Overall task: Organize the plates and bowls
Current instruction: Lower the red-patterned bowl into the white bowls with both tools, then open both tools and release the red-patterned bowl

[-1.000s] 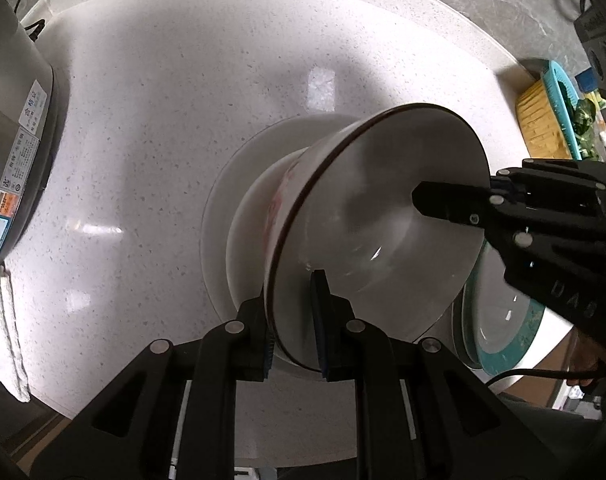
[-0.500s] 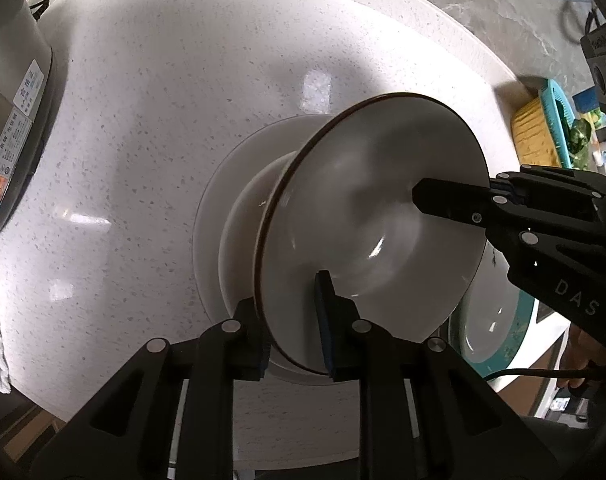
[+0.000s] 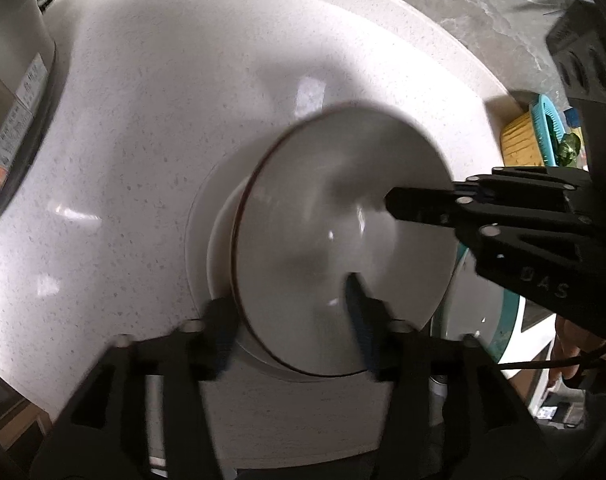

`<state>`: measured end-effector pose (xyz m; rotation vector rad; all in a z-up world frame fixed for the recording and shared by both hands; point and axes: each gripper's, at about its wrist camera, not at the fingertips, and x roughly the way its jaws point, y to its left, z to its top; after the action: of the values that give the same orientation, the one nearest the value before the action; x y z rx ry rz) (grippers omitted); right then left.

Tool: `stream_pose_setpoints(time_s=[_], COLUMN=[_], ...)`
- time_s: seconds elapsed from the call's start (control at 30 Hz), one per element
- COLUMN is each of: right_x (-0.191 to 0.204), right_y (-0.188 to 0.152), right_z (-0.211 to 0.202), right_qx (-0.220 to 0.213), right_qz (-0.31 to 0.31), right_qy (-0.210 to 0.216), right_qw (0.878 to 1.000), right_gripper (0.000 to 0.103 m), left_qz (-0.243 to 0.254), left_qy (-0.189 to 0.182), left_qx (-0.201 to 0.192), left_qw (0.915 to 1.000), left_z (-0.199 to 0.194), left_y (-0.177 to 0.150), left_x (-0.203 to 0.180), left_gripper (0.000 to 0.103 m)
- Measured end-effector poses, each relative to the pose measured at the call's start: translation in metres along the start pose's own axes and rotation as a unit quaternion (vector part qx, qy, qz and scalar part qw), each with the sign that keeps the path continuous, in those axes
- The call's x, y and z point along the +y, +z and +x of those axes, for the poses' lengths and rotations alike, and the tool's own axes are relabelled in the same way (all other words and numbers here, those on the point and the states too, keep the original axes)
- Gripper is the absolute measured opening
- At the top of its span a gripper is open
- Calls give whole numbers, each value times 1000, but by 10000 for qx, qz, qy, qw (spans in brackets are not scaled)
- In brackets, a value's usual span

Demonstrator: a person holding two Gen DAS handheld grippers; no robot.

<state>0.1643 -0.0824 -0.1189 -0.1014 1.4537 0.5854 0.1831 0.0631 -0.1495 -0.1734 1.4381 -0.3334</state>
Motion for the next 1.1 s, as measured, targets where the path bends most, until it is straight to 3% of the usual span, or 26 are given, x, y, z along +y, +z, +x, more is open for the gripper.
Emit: stream_pose_setpoints(time_s=[0.1, 0.43, 0.63, 0.73, 0.8, 1.1], right_x=[5, 9, 20, 24, 26, 21], right_y=[3, 6, 4, 3, 3, 3], right_z=[2, 5, 6, 6, 7, 1], right_qx=[76, 113, -6, -83, -105, -252], right_qz=[-111, -159, -335, -473, -488, -314], right_qy=[-65, -194, -451, -617, -665, -503], right_qw=[9999, 9996, 9984, 9969, 9965, 9979], right_gripper=[12, 11, 12, 13, 13, 16], left_qz=[-36, -59, -380, -485, -585, -707], left_qy=[-95, -372, -740, -695, -768, -896], left_qx=[-62, -132, -368, -528, -581, -675], left_qw=[9999, 9992, 9959, 9950, 9936, 9912], left_z=[-3, -13, -26, -36, -40, -50], left_y=[1, 0, -7, -10, -11, -18], left_x=[-2, 12, 28, 36, 43, 70], left_gripper=[57, 57, 58, 68, 68, 68])
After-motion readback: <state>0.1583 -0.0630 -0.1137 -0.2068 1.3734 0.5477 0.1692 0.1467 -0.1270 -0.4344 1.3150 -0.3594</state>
